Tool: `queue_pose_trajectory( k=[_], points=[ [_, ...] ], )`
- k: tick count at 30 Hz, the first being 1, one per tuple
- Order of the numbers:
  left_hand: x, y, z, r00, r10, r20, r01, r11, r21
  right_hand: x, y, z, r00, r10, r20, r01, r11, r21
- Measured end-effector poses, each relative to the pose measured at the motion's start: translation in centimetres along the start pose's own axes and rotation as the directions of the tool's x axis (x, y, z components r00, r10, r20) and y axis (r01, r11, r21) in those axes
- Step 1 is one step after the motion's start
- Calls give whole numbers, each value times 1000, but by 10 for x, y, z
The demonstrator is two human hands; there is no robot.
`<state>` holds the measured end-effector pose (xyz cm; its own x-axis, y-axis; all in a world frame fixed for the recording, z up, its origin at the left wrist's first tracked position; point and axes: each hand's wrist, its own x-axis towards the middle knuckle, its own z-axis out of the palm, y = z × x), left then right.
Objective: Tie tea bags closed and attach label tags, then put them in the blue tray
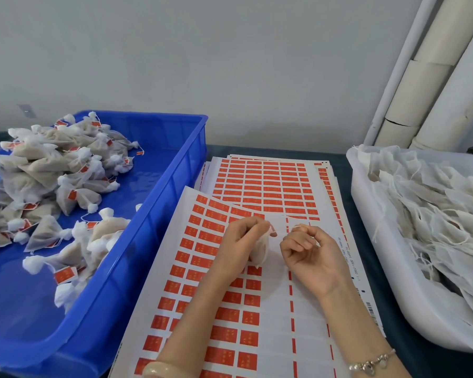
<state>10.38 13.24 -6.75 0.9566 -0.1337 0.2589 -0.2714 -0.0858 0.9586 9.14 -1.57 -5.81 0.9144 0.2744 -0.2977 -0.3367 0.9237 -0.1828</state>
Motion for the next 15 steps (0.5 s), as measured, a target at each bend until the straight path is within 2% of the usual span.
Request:
queue_pose_trajectory(
  k=[2, 5, 9, 12, 15],
  points=[
    [-1, 0, 1, 1000, -15, 5, 14, 1000, 26, 1, 0, -2, 1000, -14, -25, 14, 999, -35],
    [-1, -3, 1, 999, -47, 5, 46, 995, 89, 3, 0, -3, 997, -58, -52, 47, 978, -202],
    [-1, -10, 0, 998, -46, -37, 49, 995, 86, 6, 2, -4, 990, -125, -71, 86, 912, -402],
    [-2, -11, 1, 992, -36, -118, 52, 989, 141, 8, 7, -7, 980, -185, -72, 123, 850, -512],
    [-5, -10, 3, 959, -27, -282, 64, 991, 120, 9, 10, -9, 976, -204, -72, 132, 824, -551]
  ],
)
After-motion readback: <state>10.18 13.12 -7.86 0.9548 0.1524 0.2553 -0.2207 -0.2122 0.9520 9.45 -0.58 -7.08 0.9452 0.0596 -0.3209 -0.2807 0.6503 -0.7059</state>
